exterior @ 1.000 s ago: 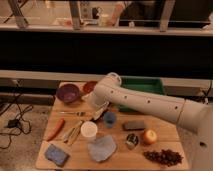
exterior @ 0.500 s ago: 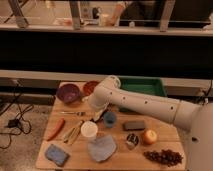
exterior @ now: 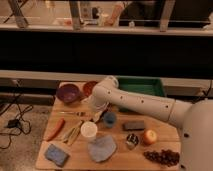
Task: Wipe red bowl with brush
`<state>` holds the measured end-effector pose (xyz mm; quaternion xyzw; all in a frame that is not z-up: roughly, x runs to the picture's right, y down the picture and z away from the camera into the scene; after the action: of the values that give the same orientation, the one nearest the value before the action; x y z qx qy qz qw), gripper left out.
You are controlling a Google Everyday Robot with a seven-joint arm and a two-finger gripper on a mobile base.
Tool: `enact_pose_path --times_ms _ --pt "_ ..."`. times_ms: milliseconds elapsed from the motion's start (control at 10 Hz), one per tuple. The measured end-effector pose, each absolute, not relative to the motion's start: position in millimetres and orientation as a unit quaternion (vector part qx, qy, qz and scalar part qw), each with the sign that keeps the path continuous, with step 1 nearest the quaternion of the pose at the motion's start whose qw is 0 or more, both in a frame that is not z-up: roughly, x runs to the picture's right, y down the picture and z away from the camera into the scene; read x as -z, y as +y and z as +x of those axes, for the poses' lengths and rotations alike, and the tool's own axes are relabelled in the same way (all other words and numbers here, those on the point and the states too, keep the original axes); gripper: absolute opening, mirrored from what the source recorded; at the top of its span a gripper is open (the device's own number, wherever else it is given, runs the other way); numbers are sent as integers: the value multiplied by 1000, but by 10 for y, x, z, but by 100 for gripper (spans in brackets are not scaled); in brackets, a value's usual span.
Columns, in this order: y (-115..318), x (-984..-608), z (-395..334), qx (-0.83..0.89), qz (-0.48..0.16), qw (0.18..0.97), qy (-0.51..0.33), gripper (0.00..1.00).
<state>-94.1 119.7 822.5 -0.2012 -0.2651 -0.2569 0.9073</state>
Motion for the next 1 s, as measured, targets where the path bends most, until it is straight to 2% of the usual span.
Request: enact_pose_path --times_ms 1000 --pt "1401 -8353 -796 255 -234 904 -252 80"
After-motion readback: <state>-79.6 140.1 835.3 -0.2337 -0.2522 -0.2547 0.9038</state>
